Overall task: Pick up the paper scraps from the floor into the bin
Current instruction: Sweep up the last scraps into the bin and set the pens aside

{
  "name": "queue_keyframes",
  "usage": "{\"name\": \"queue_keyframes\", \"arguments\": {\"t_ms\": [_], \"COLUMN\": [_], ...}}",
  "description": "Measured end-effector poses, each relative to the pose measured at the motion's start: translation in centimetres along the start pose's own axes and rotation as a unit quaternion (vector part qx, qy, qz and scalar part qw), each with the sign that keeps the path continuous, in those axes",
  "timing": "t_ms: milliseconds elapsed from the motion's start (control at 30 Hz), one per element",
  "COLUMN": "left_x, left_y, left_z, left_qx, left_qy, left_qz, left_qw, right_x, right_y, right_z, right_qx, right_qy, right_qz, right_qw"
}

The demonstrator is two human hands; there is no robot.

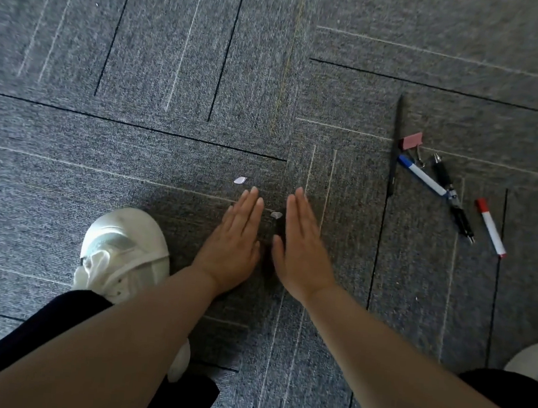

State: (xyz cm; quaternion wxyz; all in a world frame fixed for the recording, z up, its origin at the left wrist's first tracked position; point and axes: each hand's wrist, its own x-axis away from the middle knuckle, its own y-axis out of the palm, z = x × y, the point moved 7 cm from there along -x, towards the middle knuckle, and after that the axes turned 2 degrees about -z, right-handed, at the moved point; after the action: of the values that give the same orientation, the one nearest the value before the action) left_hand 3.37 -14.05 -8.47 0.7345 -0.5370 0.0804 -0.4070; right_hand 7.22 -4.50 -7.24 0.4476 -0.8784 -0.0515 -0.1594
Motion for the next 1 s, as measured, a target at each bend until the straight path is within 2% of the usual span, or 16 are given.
{"name": "queue_keyframes", "arguments": {"t_ms": [67,167,233,333,433,700,800,1000], "left_x": [-0.4,-1.1,-1.7,-2.7,-3.7,-3.5,-3.2,-3.0], "left_y": [-1.1,-3.4,-4.8,-5.0,-4.9,-4.2,-4.2,-4.8], "left_z": [-0.7,-2.3,-3.1,-3.6,-3.5,-1.3,-1.0,-1.9], "left_qx": [-0.030,-0.139,-0.184,-0.213,-0.170,-0.052,-0.021,0.050], "left_qy": [0.013,-0.019,-0.051,-0.049,-0.056,-0.029,-0.015,-0.040], "left_qz": [0.024,0.037,0.017,-0.057,-0.083,-0.019,0.005,0.058], "left_qw": [0.999,0.989,0.982,0.974,0.980,0.998,1.000,0.996], "right_x": [0.3,1.6,1.8,0.7,-1.5,-3.1,-2.7,-1.7], "right_y": [-1.2,-2.8,-2.6,-2.9,-3.3,-2.2,-2.0,-3.0], "right_z": [1.4,4.0,4.9,4.8,3.1,0.8,1.1,2.2], "right_qx": [-0.027,0.097,0.189,0.220,0.228,0.169,0.153,0.134], "right_qy": [0.010,0.001,-0.026,-0.059,-0.104,-0.214,-0.218,-0.189], "right_qz": [0.025,0.048,0.009,0.007,0.030,0.051,0.067,0.087], "right_qw": [0.999,0.994,0.982,0.974,0.968,0.961,0.961,0.969]}}
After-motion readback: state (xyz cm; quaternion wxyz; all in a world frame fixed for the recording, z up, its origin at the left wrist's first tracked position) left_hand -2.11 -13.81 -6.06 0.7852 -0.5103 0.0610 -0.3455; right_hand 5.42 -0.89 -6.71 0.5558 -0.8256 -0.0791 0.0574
